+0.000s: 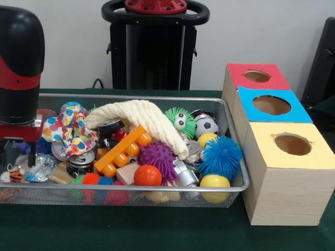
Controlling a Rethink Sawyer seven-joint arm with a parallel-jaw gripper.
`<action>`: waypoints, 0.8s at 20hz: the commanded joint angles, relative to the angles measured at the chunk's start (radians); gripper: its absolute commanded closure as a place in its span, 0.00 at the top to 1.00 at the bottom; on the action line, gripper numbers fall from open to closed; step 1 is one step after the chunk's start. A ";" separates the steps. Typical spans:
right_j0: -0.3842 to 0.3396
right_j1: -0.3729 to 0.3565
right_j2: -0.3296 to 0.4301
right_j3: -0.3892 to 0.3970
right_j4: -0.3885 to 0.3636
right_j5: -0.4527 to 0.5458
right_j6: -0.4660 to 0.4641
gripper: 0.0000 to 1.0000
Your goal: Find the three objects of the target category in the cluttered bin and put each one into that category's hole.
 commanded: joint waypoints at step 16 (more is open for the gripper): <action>-0.021 0.048 0.160 0.034 -0.057 0.239 -0.136 1.00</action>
